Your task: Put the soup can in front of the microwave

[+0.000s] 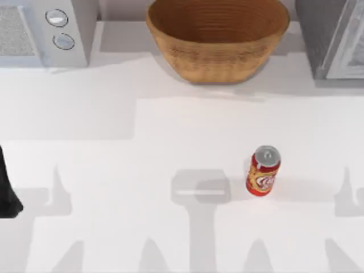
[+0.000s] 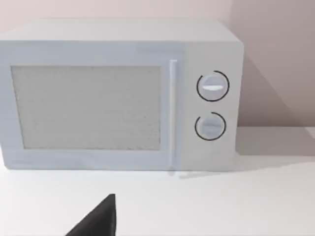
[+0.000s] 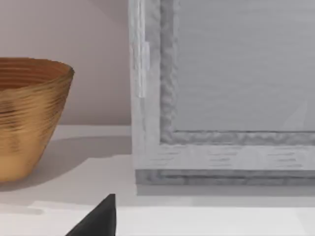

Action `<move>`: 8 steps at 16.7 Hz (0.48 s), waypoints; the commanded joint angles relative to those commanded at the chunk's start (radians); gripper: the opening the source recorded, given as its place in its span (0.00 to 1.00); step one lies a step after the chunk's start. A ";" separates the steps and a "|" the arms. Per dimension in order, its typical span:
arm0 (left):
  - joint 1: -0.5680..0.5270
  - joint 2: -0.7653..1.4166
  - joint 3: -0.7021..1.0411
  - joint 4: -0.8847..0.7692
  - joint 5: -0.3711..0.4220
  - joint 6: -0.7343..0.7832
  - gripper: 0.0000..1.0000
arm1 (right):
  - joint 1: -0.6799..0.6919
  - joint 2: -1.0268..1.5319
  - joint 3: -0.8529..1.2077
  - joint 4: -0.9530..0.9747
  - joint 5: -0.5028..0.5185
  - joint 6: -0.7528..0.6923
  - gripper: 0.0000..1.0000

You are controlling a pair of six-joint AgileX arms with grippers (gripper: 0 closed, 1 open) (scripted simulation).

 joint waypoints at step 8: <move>-0.089 0.171 0.198 -0.090 -0.022 0.034 1.00 | 0.000 0.000 0.000 0.000 0.000 0.000 1.00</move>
